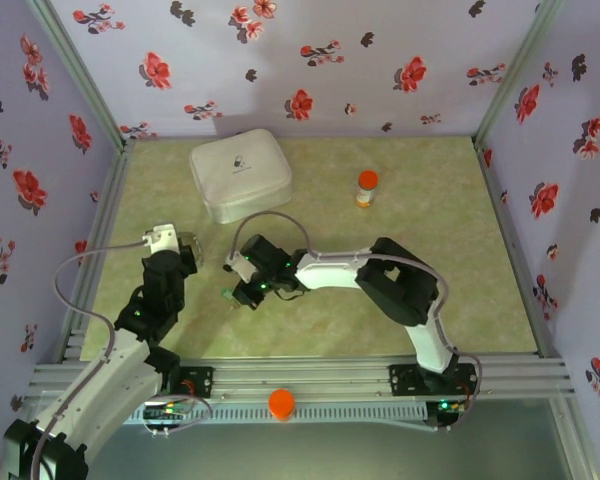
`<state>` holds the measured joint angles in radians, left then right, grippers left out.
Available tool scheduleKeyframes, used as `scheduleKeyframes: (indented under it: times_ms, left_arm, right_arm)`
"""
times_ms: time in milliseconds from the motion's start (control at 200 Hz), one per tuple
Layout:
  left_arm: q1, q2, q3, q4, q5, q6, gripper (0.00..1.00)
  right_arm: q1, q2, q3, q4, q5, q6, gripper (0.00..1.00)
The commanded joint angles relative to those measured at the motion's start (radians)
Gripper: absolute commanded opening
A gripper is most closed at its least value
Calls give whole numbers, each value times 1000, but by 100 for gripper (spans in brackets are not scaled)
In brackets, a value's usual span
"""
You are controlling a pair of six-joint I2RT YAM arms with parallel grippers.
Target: Put the keys on the keyring
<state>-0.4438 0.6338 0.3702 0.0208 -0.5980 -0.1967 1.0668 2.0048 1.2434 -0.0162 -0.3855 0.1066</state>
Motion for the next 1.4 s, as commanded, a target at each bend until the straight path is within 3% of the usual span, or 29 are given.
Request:
scheduleKeyframes:
  times_ms: [0, 105, 270, 535, 775, 1020, 1395]
  left_arm:
    - [5, -8, 58, 21, 88, 51, 0]
    - [-4, -14, 68, 49, 215, 102, 0]
    - [-33, -15, 65, 128, 523, 212, 0]
    - [-130, 61, 85, 153, 909, 364, 0]
    - [-256, 203, 136, 179, 1025, 426, 0]
    - [-322, 278, 184, 165, 1060, 449, 0]
    - [-345, 305, 188, 196, 1090, 388, 0]
  right_arm:
    - [-8, -154, -63, 28, 33, -57, 0]
    - [-23, -293, -162, 49, 56, -105, 0]
    - [-86, -516, -291, 39, 42, -159, 0]
    - [-210, -769, -305, -227, -38, -301, 0]
    - [-244, -792, -225, -453, -4, -463, 0]
    - [-238, -811, -232, -430, -81, -518, 0]
    - [-214, -815, -242, -409, -125, -535, 0]
